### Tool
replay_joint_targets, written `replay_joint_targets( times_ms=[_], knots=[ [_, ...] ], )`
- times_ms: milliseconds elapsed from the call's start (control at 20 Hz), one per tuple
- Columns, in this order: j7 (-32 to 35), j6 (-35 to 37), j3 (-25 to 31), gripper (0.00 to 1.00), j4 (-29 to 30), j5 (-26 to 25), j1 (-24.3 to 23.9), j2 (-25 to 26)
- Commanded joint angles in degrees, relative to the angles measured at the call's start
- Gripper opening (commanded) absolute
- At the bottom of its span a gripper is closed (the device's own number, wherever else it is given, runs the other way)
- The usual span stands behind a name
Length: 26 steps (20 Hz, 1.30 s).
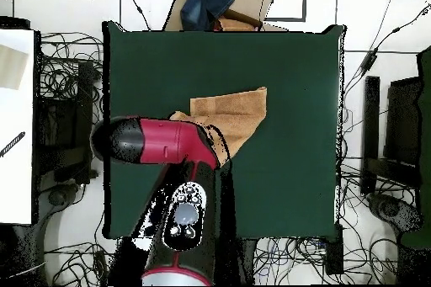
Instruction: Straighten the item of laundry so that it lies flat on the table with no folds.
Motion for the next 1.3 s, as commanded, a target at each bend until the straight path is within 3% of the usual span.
replay_joint_targets(
  times_ms=[50, 400, 800, 1100, 1300],
  knots=[
    [18.28, 3.65, -4.53, 1.00, 0.39, 0.33, 4.05, -0.87],
    [21.47, 6.24, -11.66, 1.00, -1.59, -0.16, 10.06, -0.59],
    [18.13, 6.83, -12.18, 1.00, -2.58, 0.89, 8.47, 2.79],
    [16.66, 5.59, -9.43, 1.00, -2.40, 2.21, 6.42, 5.81],
    [18.77, 2.91, -8.81, 1.00, -0.49, 3.17, 8.04, 6.33]
  ],
)
